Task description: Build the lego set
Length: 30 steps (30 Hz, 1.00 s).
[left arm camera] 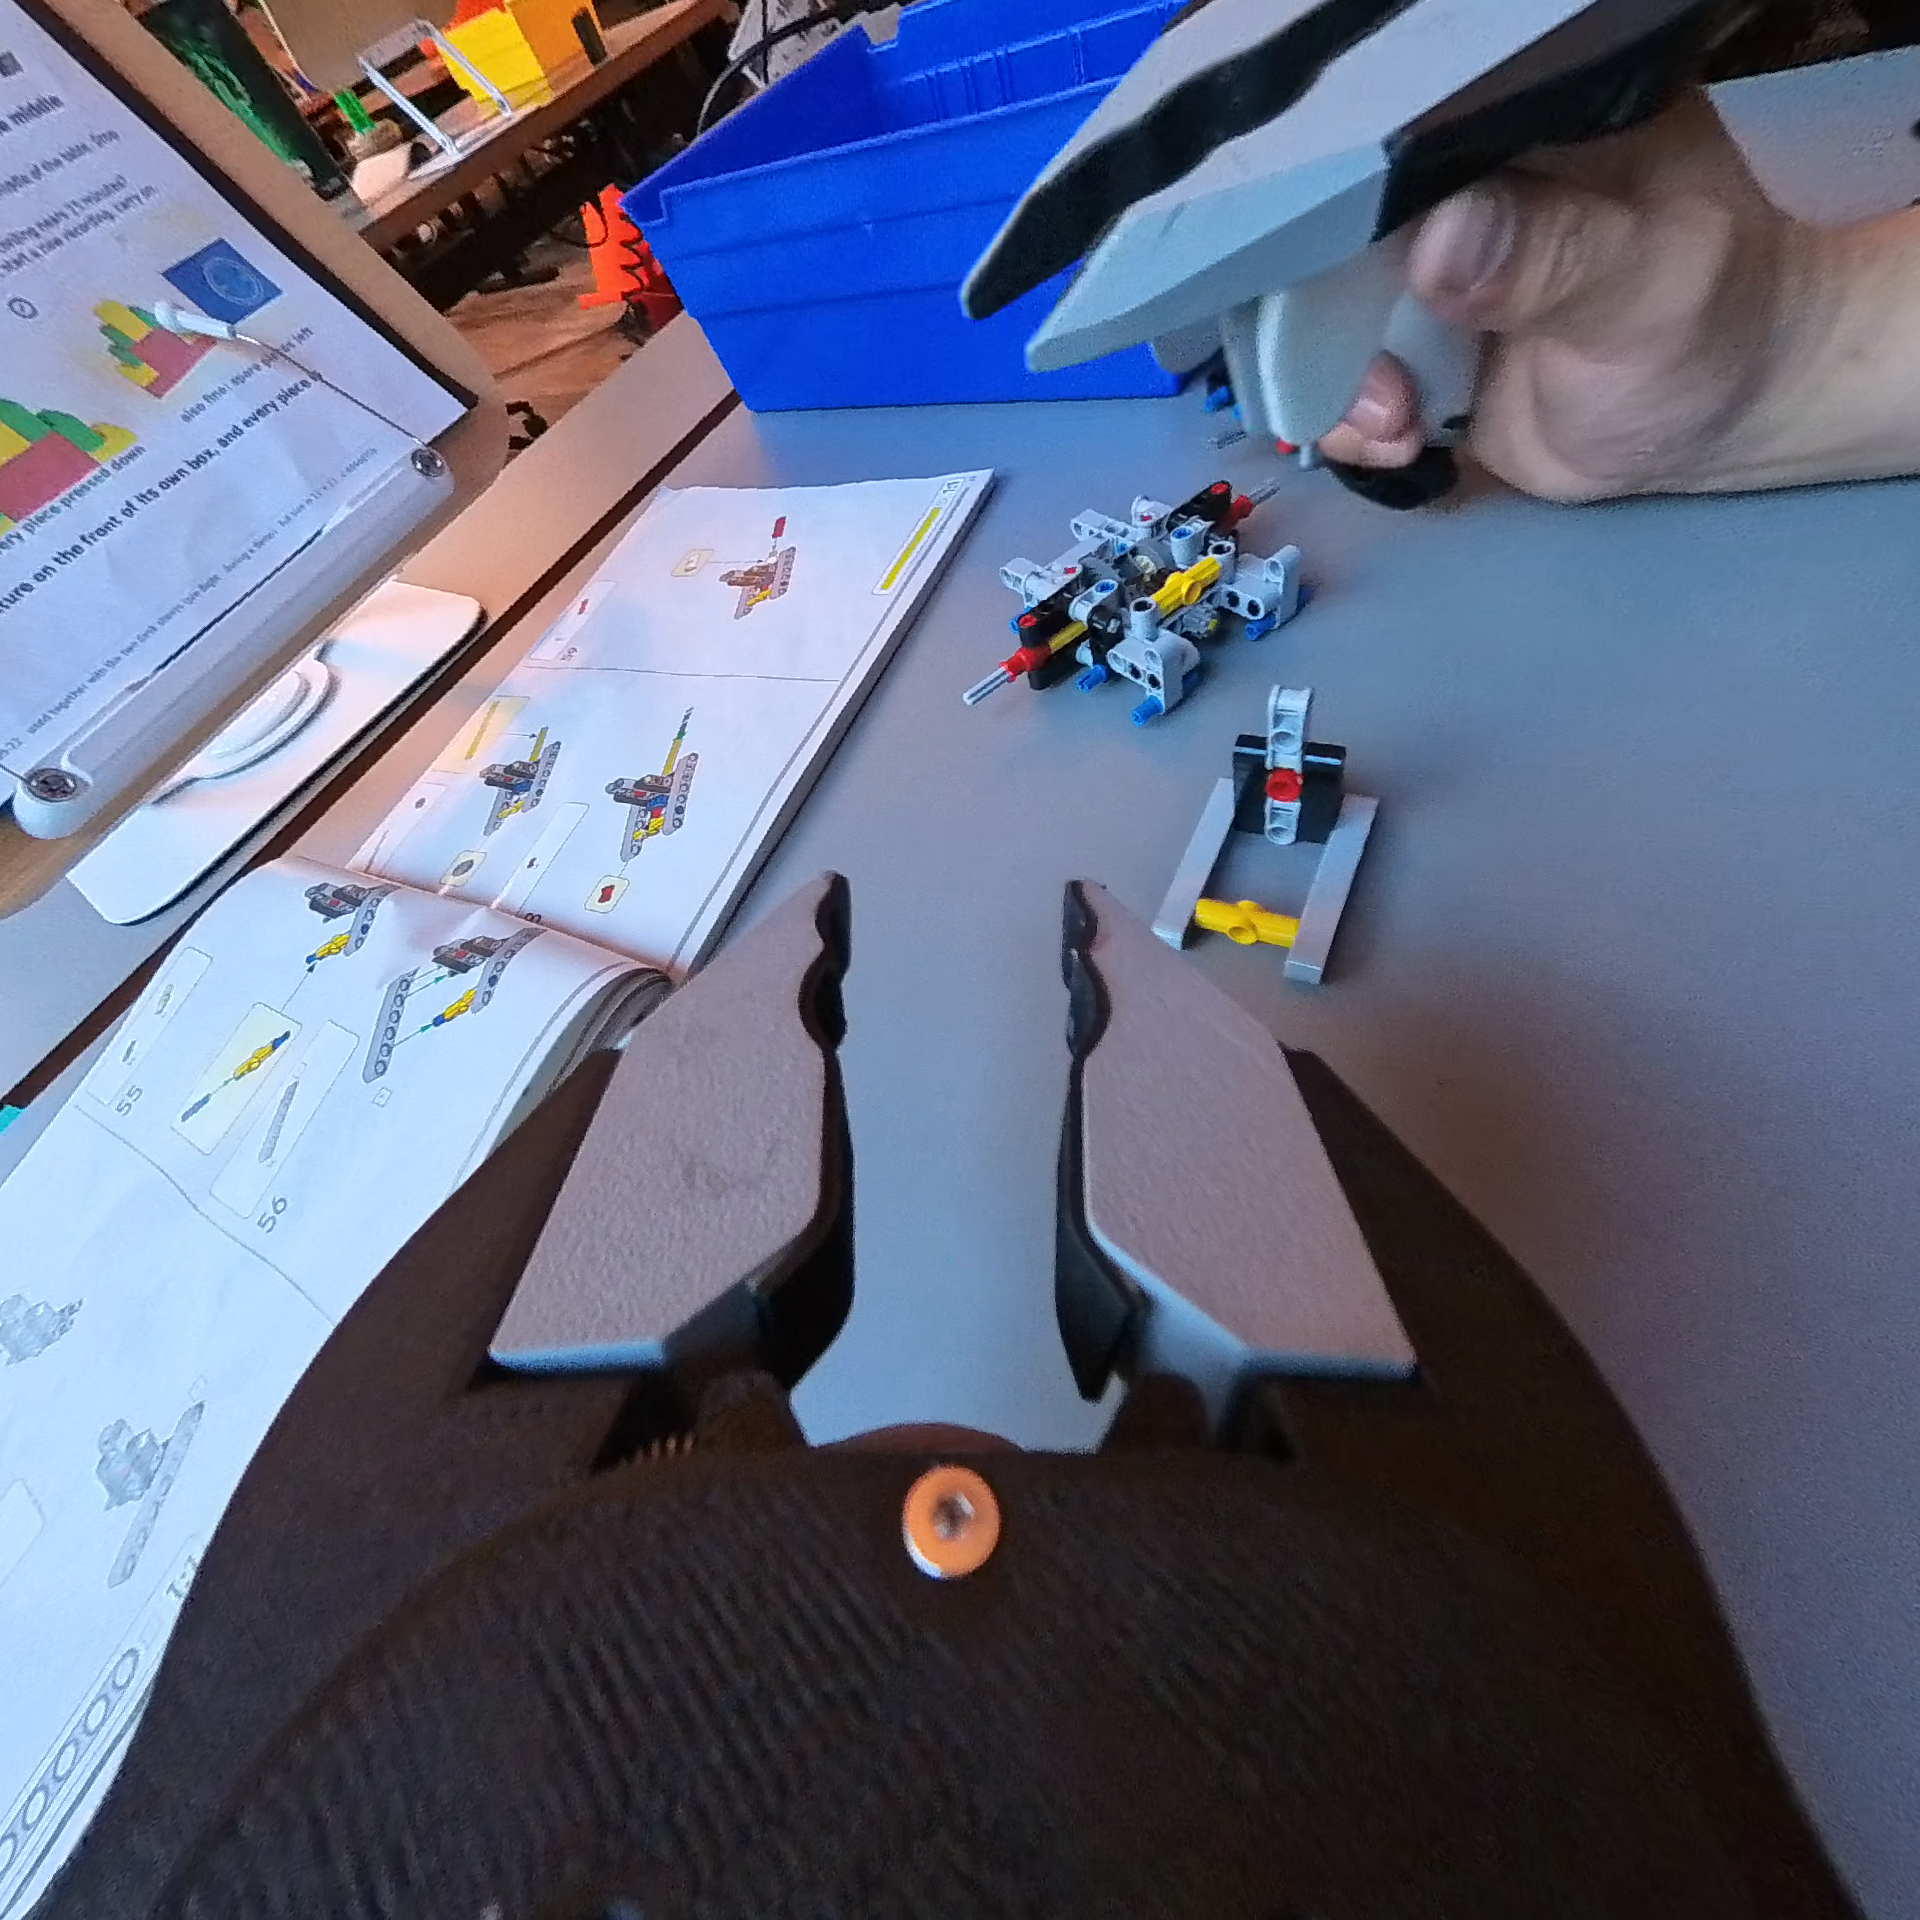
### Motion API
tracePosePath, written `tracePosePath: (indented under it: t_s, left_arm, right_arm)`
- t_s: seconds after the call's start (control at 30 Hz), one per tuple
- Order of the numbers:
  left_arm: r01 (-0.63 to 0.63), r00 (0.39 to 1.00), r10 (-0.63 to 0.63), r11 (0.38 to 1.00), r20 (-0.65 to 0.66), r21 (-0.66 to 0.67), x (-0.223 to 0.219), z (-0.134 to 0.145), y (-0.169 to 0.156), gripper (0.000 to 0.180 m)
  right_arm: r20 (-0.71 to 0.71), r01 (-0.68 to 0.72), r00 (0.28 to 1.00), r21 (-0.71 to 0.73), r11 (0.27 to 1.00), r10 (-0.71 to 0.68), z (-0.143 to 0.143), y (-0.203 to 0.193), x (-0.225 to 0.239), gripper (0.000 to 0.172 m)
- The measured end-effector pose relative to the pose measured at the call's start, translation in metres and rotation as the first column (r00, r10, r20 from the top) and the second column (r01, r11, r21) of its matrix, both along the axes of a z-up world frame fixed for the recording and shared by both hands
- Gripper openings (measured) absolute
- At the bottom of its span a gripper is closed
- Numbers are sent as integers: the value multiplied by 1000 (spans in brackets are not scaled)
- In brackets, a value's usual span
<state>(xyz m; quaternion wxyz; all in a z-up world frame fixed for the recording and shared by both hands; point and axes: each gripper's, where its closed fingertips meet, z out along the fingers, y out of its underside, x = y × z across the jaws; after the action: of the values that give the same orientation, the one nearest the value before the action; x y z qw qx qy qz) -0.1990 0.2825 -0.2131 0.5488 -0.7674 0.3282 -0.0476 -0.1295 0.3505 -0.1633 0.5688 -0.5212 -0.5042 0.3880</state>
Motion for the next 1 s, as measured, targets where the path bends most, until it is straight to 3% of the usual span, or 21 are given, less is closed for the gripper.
tracePosePath:
  t_s: [0.13, 0.33, 0.83, 1.0]
  left_arm:
    - [19, 1000, -19, 1000, 0, -21, 3, -5, -2, 38]
    - [25, 997, -26, 999, -69, -20, 1, -16, -1, 36]
    - [34, 999, -32, 998, 43, -48, -1, -10, -1, 35]
    - [39, 998, -36, 998, 56, -52, 1, -10, -2, 34]
  right_arm:
    - [-2, -90, 996, -45, 995, 90, 1, -4, -8, 0]
    - [-28, -129, 991, -64, 990, 128, 8, -8, -3, 0]
    - [-85, -168, 984, -152, 974, 156, 11, -5, 1, 0]
    - [-71, -156, 986, -115, 981, 148, 12, -5, 2, 0]
